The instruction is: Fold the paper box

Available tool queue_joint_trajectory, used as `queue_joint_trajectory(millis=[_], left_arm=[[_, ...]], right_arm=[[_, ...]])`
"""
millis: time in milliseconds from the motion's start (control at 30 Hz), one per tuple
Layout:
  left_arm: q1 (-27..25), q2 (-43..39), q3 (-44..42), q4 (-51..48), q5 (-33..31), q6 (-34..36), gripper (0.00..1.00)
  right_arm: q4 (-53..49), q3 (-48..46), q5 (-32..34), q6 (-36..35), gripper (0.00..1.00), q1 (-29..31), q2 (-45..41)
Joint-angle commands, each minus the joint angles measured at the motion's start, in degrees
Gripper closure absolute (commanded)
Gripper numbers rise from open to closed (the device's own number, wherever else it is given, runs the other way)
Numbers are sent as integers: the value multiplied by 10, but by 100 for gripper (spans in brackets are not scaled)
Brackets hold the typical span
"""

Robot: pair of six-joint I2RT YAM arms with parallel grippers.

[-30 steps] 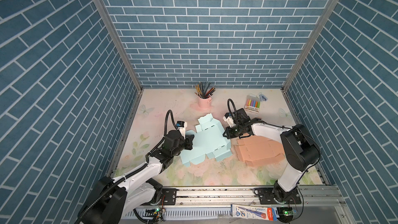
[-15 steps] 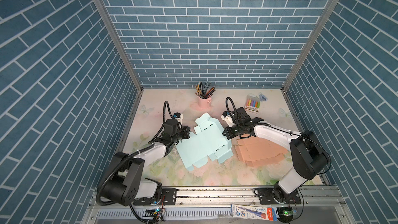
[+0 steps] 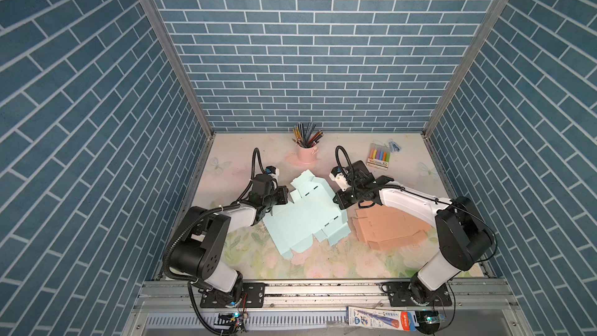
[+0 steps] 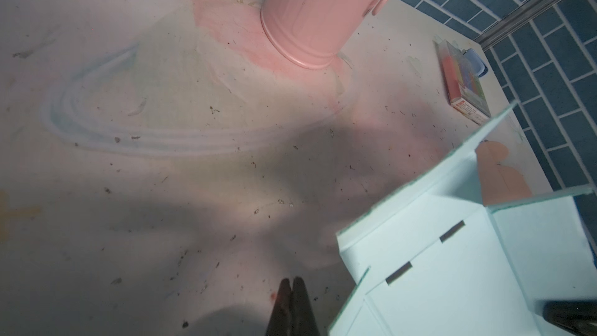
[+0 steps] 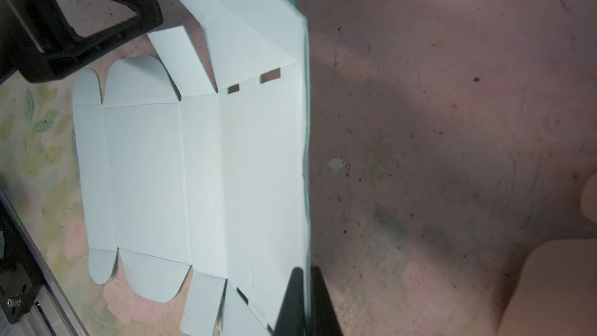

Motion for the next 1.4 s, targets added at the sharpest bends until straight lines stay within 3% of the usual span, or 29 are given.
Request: queue_joint_trajectory(millis=[0, 367, 967, 1167, 1367], left_arm=[[-7, 16, 10, 18, 1, 9, 100], [-63, -5, -6, 13, -13, 4, 100], [-106, -30, -47, 25, -21, -11, 100], [-108, -62, -65, 25, -17, -16, 100], [-106, -121, -58, -14, -30, -8, 100]], right_arm=[[-12, 17, 12, -24, 97, 3, -3], [-24, 30, 33, -31, 97, 10, 9], [-42, 44, 92, -42, 98, 35, 2], [-47, 45, 170, -78, 98, 71, -8], [-31, 22, 203, -122, 98, 93, -47]])
